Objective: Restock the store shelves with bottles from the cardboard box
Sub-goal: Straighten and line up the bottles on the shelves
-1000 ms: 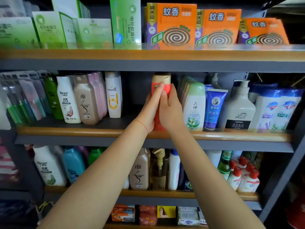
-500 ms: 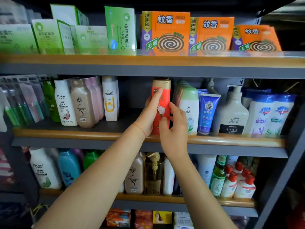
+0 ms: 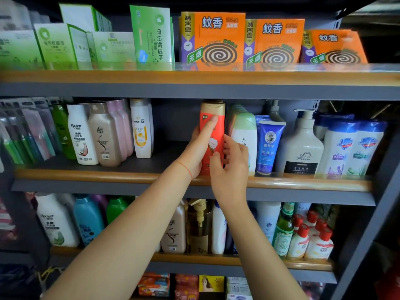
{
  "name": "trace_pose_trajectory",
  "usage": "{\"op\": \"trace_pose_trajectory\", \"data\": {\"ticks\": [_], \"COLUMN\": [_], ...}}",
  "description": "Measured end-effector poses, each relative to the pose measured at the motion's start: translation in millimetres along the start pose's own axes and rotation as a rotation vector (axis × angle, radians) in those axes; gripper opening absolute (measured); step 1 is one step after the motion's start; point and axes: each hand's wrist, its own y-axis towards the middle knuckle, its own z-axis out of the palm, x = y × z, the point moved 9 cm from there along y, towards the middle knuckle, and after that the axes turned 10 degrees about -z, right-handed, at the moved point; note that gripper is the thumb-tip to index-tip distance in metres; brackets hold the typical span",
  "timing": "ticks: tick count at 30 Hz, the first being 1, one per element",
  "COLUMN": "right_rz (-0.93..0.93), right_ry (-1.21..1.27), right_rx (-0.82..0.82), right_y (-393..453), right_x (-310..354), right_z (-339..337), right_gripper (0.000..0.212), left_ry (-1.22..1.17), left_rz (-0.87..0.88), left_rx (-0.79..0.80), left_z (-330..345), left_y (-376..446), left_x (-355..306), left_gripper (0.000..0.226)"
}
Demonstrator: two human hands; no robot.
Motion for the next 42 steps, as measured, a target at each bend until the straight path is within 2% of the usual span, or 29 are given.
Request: {"op": "trace_pose_trajectory", "data": {"ticks": [9,13,18,21,23,26,29,32,34,35,37,39,42], "right_rz": [0.004,-0.009,-0.065,-0.121,-0.115,-0.008,0.136,0.313,0.393,0.411,0.446,0.501,0.505], "right_ry": [-0.005,-0.008,0.098,0.141,0.203,0.207,0.166,0.16,0.152,0.135,0.109,0.11,0.076], "right_rx": [-0.059,-0.102,-0.14,-0.04,0.066,0.21,0.356,0.515,0.547,0.56,0.597,0.642,0.691], "right_y": [0.6,-0.3,0.3,1.1,1.5,10.2,30.2,47.5,57.6,61.9,67.5,67.5,69.5], "right_x": [-0.4,3.1,16.4,31.4,39.8,38.0,22.5,-1.3,-15.1,-20.1,-27.1,-33.4,-41.9], "right_z": [-5.4,-9.9,-5.5,17.1,42.6,88.9,140.5,190.1,210.3,218.2,231.1,243.7,258.2], "right_gripper": [0.038,0.029,0.022,0.02,0.021,0.019,0.022,0.063,0.095,0.106,0.115,0.117,0.12], "left_ry": [0.008,-0.04,-0.068,0.023,0.036,0.127,0.309,0.656,0.886,0.952,1.012,1.037,1.049], "left_rz": [-0.014,-0.028,-0.058,0.081,0.186,0.258,0.326,0.556,0.739,0.776,0.752,0.679,0.607], "left_rx": [0.005,0.005,0.015,-0.244,-0.453,-0.665,-0.709,-0.837,-0.975,-1.048,-1.1,-1.062,-1.021], "left_z": [6.5,8.3,2.6,-46.9,-93.2,-150.7,-177.2,-189.5,-191.9,-196.6,-209.6,-223.1,-236.6], "left_y": [-7.1,-15.5,-31.9,-40.8,-51.5,-65.0,-73.7,-98.4,-115.6,-120.1,-118.4,-106.9,-93.0], "left_x": [-1.5,-8.6,-12.2,-23.0,-28.5,-34.0,-45.0,-62.6,-70.1,-71.4,-71.4,-66.6,-58.9], "left_gripper": [0.099,0.066,0.061,0.042,0.017,0.008,0.012,0.018,0.033,0.042,0.063,0.077,0.087]}}
